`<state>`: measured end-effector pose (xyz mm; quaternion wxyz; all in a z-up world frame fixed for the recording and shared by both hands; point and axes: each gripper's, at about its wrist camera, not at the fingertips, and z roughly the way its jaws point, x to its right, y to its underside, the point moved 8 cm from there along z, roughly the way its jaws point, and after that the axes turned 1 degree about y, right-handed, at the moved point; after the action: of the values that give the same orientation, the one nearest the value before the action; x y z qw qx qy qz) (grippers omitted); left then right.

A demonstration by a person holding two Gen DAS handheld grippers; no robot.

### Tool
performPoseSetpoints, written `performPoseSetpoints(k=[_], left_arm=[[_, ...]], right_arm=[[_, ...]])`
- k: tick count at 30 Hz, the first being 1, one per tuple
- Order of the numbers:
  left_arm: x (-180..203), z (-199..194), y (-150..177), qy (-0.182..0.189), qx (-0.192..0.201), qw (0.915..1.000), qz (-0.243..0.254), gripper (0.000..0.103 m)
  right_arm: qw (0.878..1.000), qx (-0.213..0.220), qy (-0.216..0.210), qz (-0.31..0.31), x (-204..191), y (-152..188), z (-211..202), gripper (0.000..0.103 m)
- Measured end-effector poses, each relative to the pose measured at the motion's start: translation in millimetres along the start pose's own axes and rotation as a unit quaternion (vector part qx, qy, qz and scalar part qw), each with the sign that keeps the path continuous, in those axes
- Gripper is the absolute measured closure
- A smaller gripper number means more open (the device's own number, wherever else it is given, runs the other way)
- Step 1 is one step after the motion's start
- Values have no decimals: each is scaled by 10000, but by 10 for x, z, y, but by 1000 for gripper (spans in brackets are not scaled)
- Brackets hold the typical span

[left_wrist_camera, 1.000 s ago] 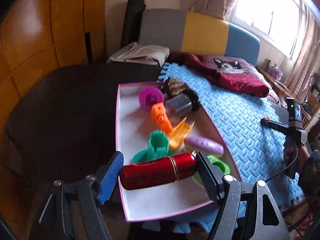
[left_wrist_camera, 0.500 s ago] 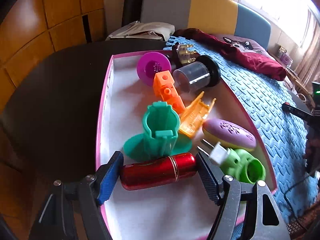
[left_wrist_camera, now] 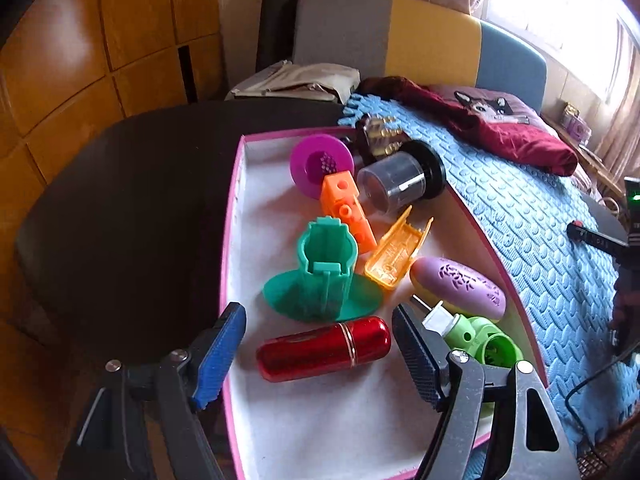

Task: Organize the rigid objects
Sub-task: 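Carry the red cylinder into the tray and open the left tool, then carry the red puzzle piece into the tray and open the right tool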

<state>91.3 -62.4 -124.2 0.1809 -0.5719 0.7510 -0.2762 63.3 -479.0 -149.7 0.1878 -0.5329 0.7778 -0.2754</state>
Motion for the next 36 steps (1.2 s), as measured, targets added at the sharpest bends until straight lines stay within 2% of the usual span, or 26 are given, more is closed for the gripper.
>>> performPoseSetpoints(k=[18, 36], left_arm=[[-96, -488, -207, -140, 643, 9977, -159, 25], [-212, -476, -193, -268, 647, 9970, -331, 25]], right_arm=[[10000, 6, 4, -19, -2, -1, -1, 55], [10000, 10, 53, -84, -5, 3, -6, 56]])
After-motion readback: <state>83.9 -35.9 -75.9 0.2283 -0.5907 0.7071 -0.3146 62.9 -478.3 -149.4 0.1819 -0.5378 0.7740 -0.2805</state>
